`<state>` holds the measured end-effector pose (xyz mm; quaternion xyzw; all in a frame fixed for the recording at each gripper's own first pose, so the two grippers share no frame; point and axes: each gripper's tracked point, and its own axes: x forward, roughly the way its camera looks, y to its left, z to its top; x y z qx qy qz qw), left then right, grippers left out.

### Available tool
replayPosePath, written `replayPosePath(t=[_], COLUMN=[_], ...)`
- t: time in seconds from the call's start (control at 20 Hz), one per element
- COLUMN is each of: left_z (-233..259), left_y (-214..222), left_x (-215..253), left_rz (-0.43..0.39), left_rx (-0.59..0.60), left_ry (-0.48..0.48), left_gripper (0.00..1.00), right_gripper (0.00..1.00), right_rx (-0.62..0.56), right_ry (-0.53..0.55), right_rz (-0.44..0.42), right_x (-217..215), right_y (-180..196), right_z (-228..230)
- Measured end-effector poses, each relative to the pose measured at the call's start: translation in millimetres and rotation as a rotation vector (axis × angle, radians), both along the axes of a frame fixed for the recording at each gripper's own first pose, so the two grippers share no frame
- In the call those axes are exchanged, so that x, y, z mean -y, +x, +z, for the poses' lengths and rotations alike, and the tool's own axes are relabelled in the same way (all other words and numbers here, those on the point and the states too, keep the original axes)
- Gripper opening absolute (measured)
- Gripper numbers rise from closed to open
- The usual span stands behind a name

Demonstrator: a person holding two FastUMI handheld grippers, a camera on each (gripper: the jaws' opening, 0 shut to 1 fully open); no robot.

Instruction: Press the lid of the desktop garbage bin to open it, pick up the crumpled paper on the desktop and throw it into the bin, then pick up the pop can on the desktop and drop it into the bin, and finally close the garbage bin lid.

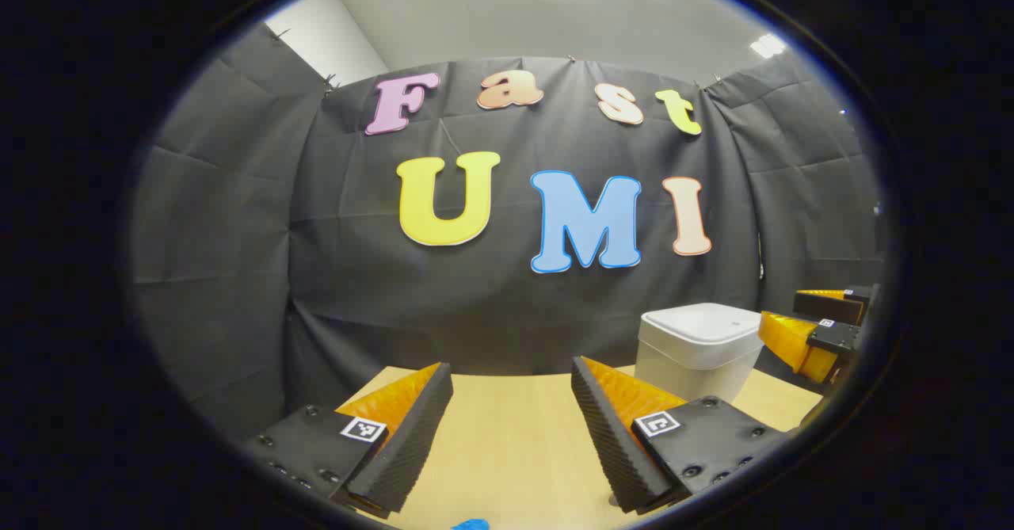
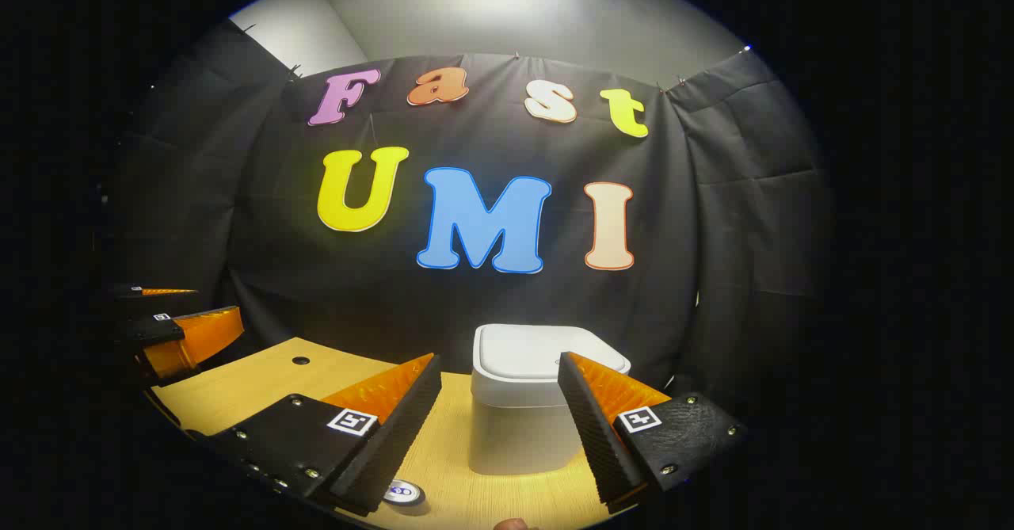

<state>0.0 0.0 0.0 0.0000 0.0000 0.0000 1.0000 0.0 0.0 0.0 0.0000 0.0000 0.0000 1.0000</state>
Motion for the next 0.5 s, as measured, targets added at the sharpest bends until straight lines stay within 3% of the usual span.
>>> replayPosePath(t=[0.5], left_z=[5.7], left_y=[1.1], left_x=[9.1], left_rz=[-0.009], left_rx=[0.019], left_ry=[0.009], left_gripper=[1.0], right_gripper=[0.95], right_rx=[0.005], right_ry=[-0.002], right_rz=[-0.014], right_x=[7.3], right_y=[-1.2], right_z=[0.1])
